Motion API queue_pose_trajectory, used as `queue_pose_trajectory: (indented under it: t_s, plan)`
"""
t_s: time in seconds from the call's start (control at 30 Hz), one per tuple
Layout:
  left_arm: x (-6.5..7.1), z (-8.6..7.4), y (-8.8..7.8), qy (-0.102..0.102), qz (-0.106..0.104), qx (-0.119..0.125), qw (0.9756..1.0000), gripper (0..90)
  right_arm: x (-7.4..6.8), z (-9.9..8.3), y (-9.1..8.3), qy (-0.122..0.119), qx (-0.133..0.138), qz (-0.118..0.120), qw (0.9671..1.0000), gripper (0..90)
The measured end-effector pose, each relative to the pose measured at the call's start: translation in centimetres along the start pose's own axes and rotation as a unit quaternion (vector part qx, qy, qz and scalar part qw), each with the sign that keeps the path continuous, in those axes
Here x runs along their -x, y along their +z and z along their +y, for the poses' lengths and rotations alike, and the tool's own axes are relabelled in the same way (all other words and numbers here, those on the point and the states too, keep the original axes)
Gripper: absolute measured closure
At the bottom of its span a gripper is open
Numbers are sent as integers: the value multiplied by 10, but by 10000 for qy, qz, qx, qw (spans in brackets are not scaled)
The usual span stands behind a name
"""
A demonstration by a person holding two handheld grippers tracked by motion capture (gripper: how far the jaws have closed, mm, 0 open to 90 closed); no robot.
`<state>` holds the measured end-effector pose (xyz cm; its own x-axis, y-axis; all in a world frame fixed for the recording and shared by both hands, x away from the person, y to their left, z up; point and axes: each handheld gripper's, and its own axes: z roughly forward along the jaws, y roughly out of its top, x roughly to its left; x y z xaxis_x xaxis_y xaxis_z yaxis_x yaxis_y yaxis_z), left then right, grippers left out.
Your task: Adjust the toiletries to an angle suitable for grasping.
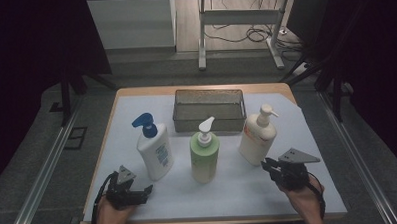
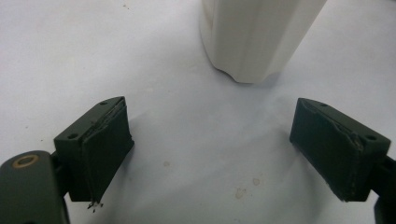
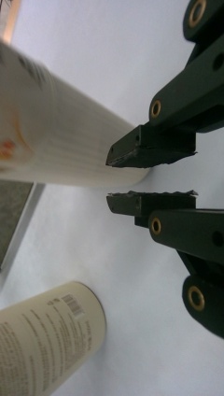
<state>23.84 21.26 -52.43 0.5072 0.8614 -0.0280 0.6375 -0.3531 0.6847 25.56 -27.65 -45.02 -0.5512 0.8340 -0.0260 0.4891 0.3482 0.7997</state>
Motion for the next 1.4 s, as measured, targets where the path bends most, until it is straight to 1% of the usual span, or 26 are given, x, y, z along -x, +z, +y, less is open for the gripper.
queue_pose_trajectory:
  t_s: [0.17, 0.27, 0.37, 0.5, 0.6, 0.77, 0.83, 1.0, 1.2, 1.4]
  plan:
    - [0, 0, 0, -7, -4, 3, 10000, 121, 9, 9, -7, 129, 36, 21, 9999, 664]
    - [0, 0, 0, -2, -1, 1, 10000, 122, 14, 15, -9, 219, 45, 26, 9997, 604]
    - [0, 0, 0, -2, -1, 3, 10000, 122, 17, 19, -10, 295, 75, 8, 9995, 571]
    - [0, 0, 0, -3, -3, -1, 10000, 122, 22, 26, -10, 400, 97, -23, 9991, 551]
    - [0, 0, 0, -5, -2, 2, 10000, 122, 25, 31, -8, 464, 90, 30, 9989, 520]
    - [0, 0, 0, -21, -1, 14, 10000, 122, 27, 39, -4, 472, 117, 61, 9988, 458]
    - [0, 0, 0, -20, -1, 10, 10000, 122, 27, 41, -1, 438, 97, 9, 9990, 441]
    - [0, 0, 0, -10, 3, 17, 10000, 121, 30, 48, 6, 484, 137, 70, 9987, 376]
    - [0, 0, 0, 6, -1, 1, 10000, 122, 29, 59, 15, 453, 196, 27, 9988, 333]
    - [0, 0, 0, -5, -2, 2, 10000, 122, 29, 67, 26, 360, 157, 10, 9992, 312]
